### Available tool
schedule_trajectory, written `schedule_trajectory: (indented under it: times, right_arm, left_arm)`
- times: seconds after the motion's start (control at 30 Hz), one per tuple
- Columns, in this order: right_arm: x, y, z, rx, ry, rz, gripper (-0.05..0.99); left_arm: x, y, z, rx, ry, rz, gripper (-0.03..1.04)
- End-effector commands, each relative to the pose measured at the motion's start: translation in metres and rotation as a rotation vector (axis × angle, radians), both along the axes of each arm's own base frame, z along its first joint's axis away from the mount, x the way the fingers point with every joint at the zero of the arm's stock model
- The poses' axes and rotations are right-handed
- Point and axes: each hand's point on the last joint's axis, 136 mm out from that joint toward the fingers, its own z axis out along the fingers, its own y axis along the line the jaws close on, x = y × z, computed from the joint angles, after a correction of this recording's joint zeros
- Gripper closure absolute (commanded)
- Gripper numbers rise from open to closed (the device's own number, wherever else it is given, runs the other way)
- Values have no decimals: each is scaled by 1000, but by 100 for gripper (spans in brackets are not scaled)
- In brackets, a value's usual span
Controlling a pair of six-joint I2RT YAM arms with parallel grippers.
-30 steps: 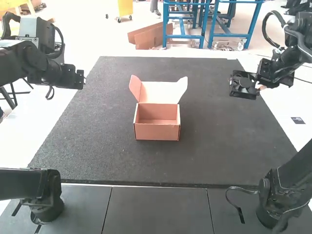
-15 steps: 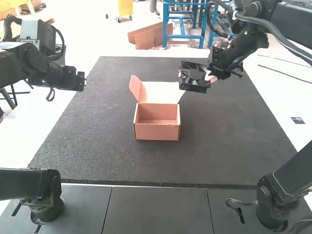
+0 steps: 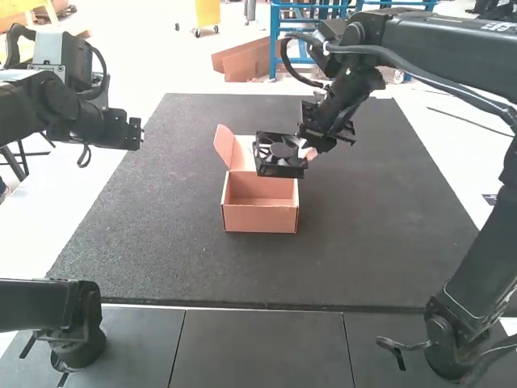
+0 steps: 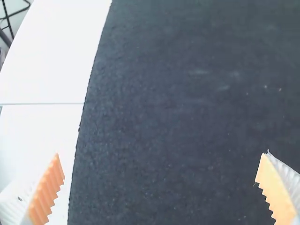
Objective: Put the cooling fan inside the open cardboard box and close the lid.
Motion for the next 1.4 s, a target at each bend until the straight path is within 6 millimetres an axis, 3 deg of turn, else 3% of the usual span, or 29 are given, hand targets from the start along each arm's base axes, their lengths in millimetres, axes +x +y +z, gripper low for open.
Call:
schedule_trajectory:
  times: [0.0,0.5,0.93,1.37]
  right_arm:
    - [8,12,13,37,-13,-49,95]
    - [36,39,-32,-44,7,-65,94]
    - [63,48,-71,-100,11,-72,94]
    - [69,49,-111,-172,49,-57,94]
  left_arm:
    - [0,-3,7,-2,-23,-17,4]
    - [0,-3,7,-6,-25,-16,4]
    - [1,-3,7,-7,-27,-16,4]
    - [1,-3,10,-8,-34,-15,4]
